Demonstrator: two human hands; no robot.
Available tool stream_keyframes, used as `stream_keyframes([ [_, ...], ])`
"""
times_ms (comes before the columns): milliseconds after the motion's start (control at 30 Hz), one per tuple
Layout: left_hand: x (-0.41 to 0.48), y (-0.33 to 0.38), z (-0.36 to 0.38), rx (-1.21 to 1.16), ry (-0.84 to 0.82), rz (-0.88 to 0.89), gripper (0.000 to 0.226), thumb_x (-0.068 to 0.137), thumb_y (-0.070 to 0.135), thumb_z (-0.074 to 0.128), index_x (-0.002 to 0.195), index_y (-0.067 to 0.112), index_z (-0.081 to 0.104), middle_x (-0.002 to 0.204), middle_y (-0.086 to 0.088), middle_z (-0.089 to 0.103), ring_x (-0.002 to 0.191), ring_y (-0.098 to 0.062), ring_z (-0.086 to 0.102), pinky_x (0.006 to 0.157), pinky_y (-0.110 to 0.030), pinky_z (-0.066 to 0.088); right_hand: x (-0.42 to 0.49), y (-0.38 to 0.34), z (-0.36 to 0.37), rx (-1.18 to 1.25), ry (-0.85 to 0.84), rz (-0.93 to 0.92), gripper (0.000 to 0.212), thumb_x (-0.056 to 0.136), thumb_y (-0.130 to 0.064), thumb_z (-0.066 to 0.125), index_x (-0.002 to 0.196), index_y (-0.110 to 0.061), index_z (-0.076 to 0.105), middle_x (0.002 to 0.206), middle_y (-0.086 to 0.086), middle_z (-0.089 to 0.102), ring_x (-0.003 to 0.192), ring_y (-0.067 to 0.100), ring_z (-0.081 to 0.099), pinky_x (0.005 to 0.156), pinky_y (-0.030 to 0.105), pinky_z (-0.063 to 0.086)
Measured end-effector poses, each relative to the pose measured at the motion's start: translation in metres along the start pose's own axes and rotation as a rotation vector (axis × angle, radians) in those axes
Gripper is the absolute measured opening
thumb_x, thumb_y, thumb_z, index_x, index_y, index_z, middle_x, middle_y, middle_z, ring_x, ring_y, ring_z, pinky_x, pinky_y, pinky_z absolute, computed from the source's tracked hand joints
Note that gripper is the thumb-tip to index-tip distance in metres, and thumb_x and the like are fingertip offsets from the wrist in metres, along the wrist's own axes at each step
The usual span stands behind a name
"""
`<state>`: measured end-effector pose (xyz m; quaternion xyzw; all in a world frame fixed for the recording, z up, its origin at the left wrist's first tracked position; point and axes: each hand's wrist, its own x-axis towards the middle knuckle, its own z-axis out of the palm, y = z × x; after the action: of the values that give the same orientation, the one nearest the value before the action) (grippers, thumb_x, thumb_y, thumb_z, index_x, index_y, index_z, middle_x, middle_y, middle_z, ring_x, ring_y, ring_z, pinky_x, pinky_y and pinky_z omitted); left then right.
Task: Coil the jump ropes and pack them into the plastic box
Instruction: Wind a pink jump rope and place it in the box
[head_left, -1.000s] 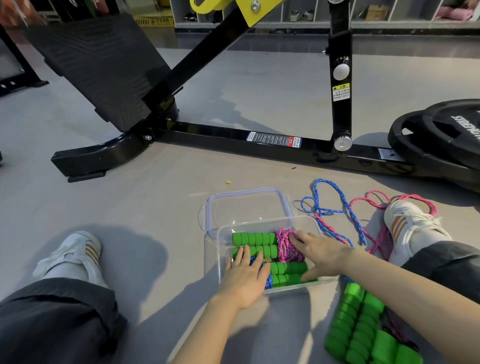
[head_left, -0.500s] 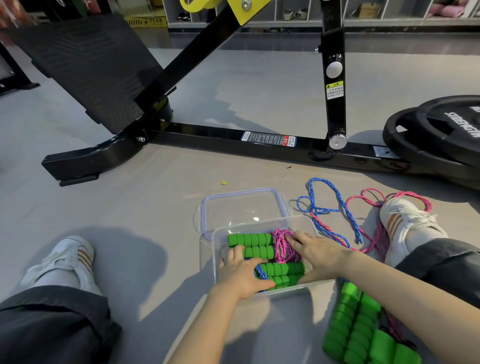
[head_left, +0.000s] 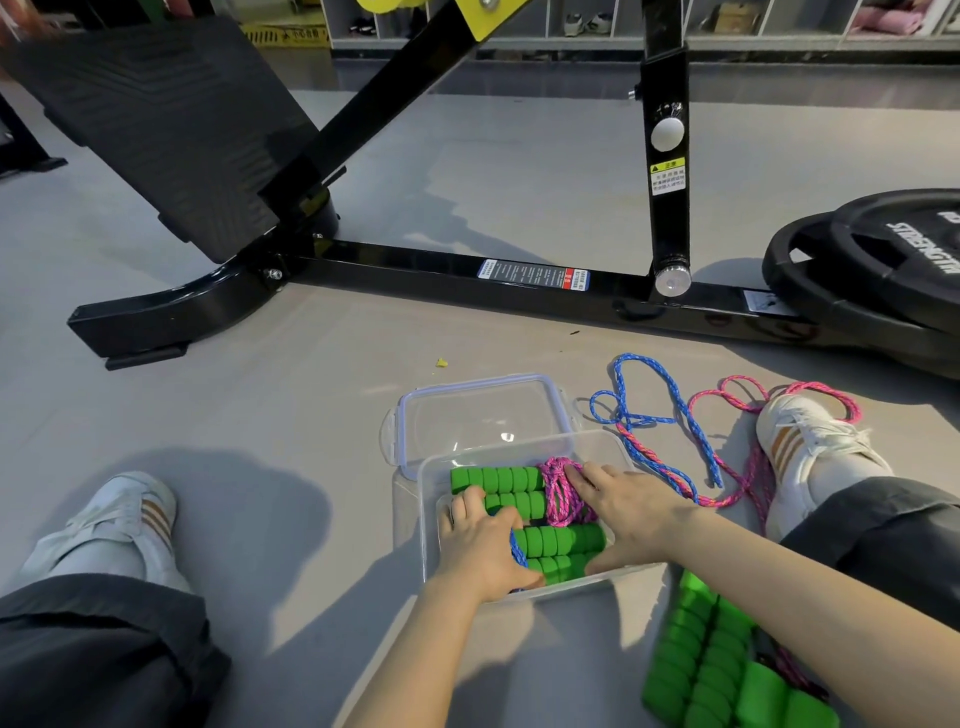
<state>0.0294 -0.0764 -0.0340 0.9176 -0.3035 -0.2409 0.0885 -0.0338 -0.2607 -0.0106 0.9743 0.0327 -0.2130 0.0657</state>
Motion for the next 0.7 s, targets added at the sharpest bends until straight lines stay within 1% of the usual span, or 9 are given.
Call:
stream_keyframes([
  [133, -0.004, 0.002, 0.004, 0.005, 0.084, 0.025, 0.061, 0.076, 0.051, 0.071, 0.126, 0.027, 0.045, 0.139, -0.006, 0.022, 0.133, -0.026, 0.015, 0.117, -0.039, 0.009, 0.005, 0.001, 0.006, -0.033, -0.001, 0.054, 0.12, 0.068, -0.082, 0.046, 0.149, -0.008, -0.004, 0.141, 0.007, 0.031, 0.121, 0.024, 0.042, 0.098, 0.039, 0.044],
  [233, -0.008, 0.001, 0.012, 0.018, 0.079, 0.043, 0.058, 0.086, 0.052, 0.06, 0.133, 0.026, 0.04, 0.155, -0.012, 0.008, 0.145, -0.025, 0.0, 0.118, -0.044, -0.002, 0.003, 0.001, 0.007, -0.018, -0.001, 0.056, 0.121, 0.069, -0.082, 0.044, 0.149, -0.006, -0.005, 0.143, 0.008, 0.028, 0.125, 0.025, 0.036, 0.104, 0.039, 0.038],
  [333, -0.016, 0.0, 0.019, 0.0, 0.054, 0.038, 0.056, 0.095, 0.052, 0.043, 0.142, 0.024, 0.03, 0.159, -0.013, -0.008, 0.146, -0.025, -0.015, 0.117, -0.045, -0.008, 0.0, -0.001, 0.004, -0.025, -0.003, 0.025, 0.118, 0.072, -0.079, 0.044, 0.149, -0.007, -0.007, 0.154, 0.011, 0.01, 0.138, 0.028, 0.018, 0.114, 0.04, 0.024],
  [400, -0.02, 0.0, 0.021, 0.004, 0.055, 0.034, 0.062, 0.092, 0.062, 0.025, 0.143, 0.026, 0.029, 0.159, -0.012, -0.009, 0.146, -0.024, -0.016, 0.116, -0.044, -0.01, -0.003, -0.002, 0.003, 0.02, -0.048, 0.007, 0.108, 0.08, -0.074, 0.039, 0.148, -0.007, -0.012, 0.157, 0.011, -0.013, 0.145, 0.024, -0.003, 0.117, 0.035, 0.005],
  [467, -0.023, 0.001, 0.02, 0.019, 0.119, 0.051, 0.071, 0.082, 0.066, 0.016, 0.137, 0.027, 0.037, 0.157, -0.015, 0.006, 0.146, -0.026, -0.004, 0.117, -0.046, -0.001, -0.004, -0.003, 0.001, 0.072, -0.075, -0.001, 0.1, 0.086, -0.072, 0.029, 0.146, -0.008, -0.018, 0.154, 0.012, -0.024, 0.145, 0.021, -0.013, 0.115, 0.03, -0.005],
  [533, -0.018, -0.002, 0.019, 0.102, 0.188, 0.037, 0.073, 0.073, 0.067, 0.022, 0.123, 0.025, 0.055, 0.143, -0.019, 0.041, 0.138, -0.03, 0.021, 0.109, -0.047, 0.029, -0.004, -0.005, -0.001, 0.094, -0.084, -0.003, 0.101, 0.084, -0.075, 0.023, 0.145, -0.008, -0.019, 0.152, 0.013, -0.026, 0.144, 0.021, -0.014, 0.114, 0.028, -0.007],
  [567, -0.017, -0.004, 0.016, 0.147, 0.22, 0.04, 0.082, 0.069, 0.069, 0.024, 0.126, 0.02, 0.056, 0.14, -0.018, 0.046, 0.137, -0.03, 0.023, 0.106, -0.045, 0.035, -0.004, -0.006, -0.002, 0.093, -0.096, 0.0, 0.105, 0.08, -0.079, 0.022, 0.145, -0.007, -0.019, 0.152, 0.013, -0.027, 0.144, 0.022, -0.014, 0.114, 0.028, -0.007],
  [633, -0.012, -0.006, 0.015, 0.127, 0.167, 0.077, 0.104, 0.069, 0.075, 0.017, 0.151, 0.011, 0.02, 0.159, -0.015, 0.005, 0.145, -0.024, -0.013, 0.117, -0.044, 0.012, -0.003, -0.008, -0.003, 0.092, -0.121, 0.009, 0.111, 0.076, -0.081, 0.025, 0.145, -0.006, -0.019, 0.152, 0.013, -0.027, 0.144, 0.022, -0.014, 0.114, 0.029, -0.006],
  [700, -0.01, -0.008, 0.016, 0.073, 0.037, 0.037, 0.098, 0.081, 0.076, 0.023, 0.151, 0.018, -0.013, 0.152, -0.006, -0.031, 0.135, -0.019, -0.035, 0.117, -0.043, -0.011, -0.002, -0.012, -0.004, 0.133, -0.127, 0.021, 0.113, 0.078, -0.078, 0.036, 0.145, -0.006, -0.02, 0.152, 0.013, -0.029, 0.144, 0.023, -0.014, 0.115, 0.029, -0.003],
])
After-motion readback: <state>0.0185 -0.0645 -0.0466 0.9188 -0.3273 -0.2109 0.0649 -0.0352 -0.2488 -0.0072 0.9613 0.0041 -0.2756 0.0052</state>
